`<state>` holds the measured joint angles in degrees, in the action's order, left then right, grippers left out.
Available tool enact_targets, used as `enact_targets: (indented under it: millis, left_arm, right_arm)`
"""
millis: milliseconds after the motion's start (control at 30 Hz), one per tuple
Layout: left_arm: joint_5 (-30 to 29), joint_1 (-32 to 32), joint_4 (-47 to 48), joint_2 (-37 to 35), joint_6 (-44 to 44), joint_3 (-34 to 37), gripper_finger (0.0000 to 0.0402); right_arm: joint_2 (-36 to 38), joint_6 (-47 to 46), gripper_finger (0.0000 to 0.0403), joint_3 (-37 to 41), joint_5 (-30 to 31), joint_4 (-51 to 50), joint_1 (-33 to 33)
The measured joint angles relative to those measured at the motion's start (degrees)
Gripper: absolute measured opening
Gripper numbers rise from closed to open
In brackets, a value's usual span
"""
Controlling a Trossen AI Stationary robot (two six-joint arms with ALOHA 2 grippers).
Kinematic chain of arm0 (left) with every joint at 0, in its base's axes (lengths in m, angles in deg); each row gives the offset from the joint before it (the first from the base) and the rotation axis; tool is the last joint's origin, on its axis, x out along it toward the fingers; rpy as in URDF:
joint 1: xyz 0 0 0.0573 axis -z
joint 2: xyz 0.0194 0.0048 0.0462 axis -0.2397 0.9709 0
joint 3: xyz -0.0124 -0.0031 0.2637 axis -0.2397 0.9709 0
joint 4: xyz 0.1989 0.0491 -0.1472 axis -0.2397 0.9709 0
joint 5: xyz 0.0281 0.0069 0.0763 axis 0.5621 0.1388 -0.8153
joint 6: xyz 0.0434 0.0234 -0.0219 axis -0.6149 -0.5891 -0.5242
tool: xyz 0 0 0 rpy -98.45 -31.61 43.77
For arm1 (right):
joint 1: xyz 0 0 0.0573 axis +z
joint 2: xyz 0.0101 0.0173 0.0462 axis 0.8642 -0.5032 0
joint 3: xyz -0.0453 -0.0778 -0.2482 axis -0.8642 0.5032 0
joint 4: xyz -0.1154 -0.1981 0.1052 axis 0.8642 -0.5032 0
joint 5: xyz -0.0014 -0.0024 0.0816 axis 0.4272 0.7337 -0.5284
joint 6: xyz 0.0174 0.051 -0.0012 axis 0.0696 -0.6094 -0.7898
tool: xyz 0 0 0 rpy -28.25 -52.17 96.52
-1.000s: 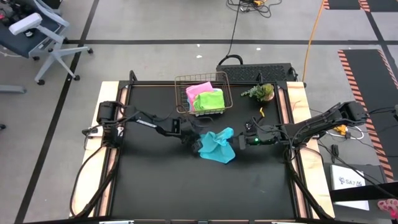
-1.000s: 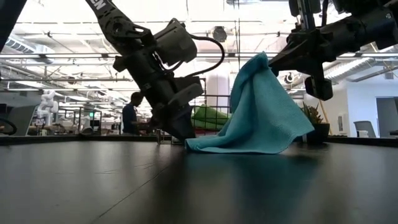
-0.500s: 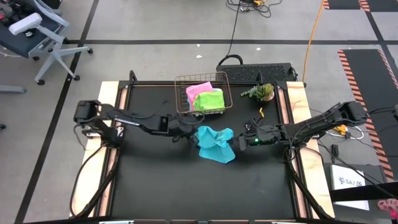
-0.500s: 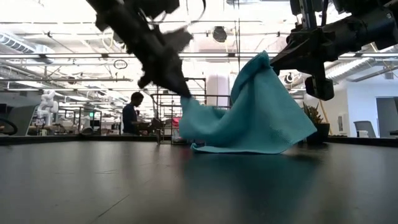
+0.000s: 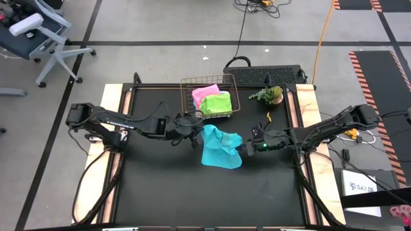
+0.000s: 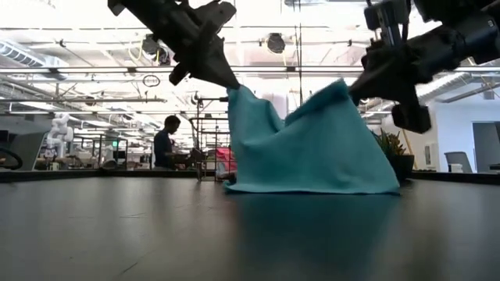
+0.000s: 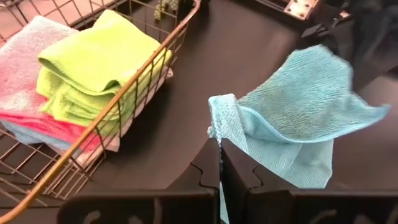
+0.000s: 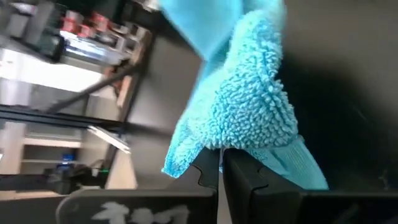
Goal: Fold microfiber towels
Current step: Fold the blue microfiber cloth
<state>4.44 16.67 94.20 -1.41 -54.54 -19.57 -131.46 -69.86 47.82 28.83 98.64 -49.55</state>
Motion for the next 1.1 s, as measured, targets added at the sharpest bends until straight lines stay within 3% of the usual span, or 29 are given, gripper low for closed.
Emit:
enact_targets:
  millis: [300,700,1100]
  left_arm:
    - [0.08,1.53,-0.62,-0.81,0.41,0.00,0.0001]
    - [2.22,3.35,-13.45,-1.84,-2.31,-0.07,0.0000]
    - [1.09,3.20,-4.77,-1.42,-0.10,-0.02,0.0000]
  right_arm:
    - [0.00,-5.89,0.0000,0.02,-0.06,-10.96,0.00]
    - [0.00,-8.67,0.0000,0.02,0.02,-21.89,0.00]
    - [0.00,-8.41,0.0000,0.03,-0.04,-19.66,0.00]
